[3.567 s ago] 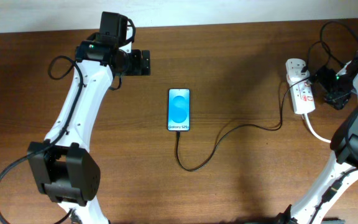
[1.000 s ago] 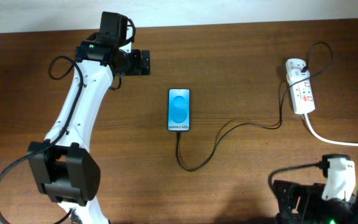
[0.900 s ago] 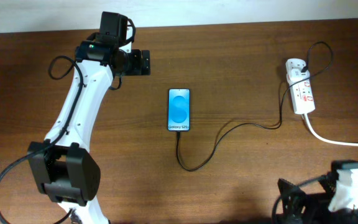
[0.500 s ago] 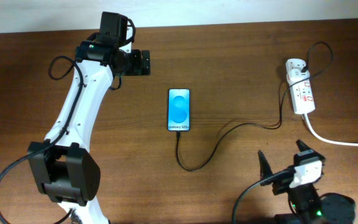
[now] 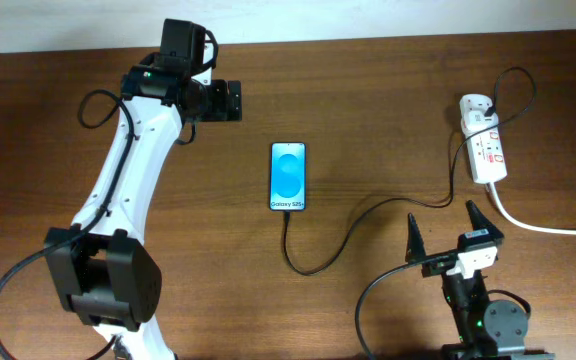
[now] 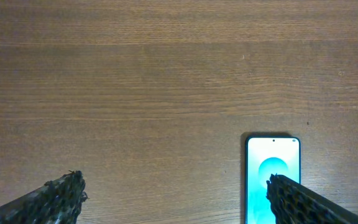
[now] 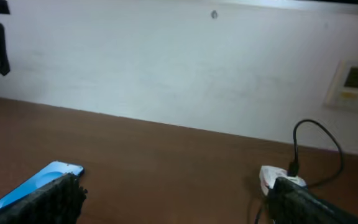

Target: Plug charger to phone and switch on socket

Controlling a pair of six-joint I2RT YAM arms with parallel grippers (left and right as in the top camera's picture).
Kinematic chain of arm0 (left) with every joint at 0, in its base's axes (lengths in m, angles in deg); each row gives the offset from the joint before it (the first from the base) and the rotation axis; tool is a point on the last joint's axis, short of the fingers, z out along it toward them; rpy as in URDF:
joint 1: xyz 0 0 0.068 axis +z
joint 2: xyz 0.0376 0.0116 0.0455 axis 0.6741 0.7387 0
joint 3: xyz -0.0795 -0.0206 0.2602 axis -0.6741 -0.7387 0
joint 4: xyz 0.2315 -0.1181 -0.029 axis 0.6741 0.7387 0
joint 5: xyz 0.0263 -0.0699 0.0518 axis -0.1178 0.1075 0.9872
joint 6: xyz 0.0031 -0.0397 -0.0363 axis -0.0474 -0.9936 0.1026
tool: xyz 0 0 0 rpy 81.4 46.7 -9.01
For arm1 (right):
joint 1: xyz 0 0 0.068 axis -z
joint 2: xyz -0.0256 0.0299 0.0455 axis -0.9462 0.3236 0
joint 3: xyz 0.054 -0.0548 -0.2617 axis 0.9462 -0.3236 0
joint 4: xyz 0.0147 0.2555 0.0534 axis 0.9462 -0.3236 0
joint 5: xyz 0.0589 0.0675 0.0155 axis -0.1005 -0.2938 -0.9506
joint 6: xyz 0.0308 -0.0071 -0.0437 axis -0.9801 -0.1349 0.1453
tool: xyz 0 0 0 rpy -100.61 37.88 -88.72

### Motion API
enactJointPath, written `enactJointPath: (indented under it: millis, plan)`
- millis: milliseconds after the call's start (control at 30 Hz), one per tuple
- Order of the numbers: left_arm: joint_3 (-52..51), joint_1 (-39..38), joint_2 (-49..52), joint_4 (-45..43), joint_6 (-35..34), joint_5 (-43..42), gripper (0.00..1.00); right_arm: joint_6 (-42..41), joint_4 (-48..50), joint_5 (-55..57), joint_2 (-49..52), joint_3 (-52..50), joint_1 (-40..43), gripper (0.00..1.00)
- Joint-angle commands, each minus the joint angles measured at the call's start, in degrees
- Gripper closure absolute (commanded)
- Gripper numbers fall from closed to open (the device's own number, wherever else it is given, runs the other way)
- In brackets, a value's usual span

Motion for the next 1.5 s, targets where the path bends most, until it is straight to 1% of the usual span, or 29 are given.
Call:
enactJointPath:
  millis: [0,33,133,200,267,433,1467]
  plan:
    - [-0.17,-0.15,0.46,0.04,0.48,0.39,0.01,-1.97,-1.7,3.04,-0.55,-0.31,-0.26,0.02]
    - [-0.17,-0.15,0.46,0.02,0.48,0.42,0.01,-1.99,-4.74,2.99,-0.55,-0.31,-0.28,0.02]
    - [-0.17,-0.15,0.46,0.02,0.48,0.42,0.01,-1.97,-9.16,3.02,-0.55,-0.31,-0.28,0.02]
    - [-0.17,-0.15,0.46,0.02,0.48,0.42,0.01,-1.99,-9.22,3.52,-0.55,-0.31,-0.28,0.02]
    - [-0.17,-0.17,0.46,0.02,0.48,0.42,0.01,-6.05,-9.44,4.92,-0.55,-0.31,-0.28,0.02]
    - [-0.17,-0.15,0.46,0.02,0.48,0.42,0.01,-4.72,-9.44,4.5,-0.55,-0.31,-0.28,0.02]
    - [-0.17,-0.17,0.44,0.02,0.48,0.42,0.01,-4.74,-9.2,4.28,-0.52,-0.31,-0.28,0.02]
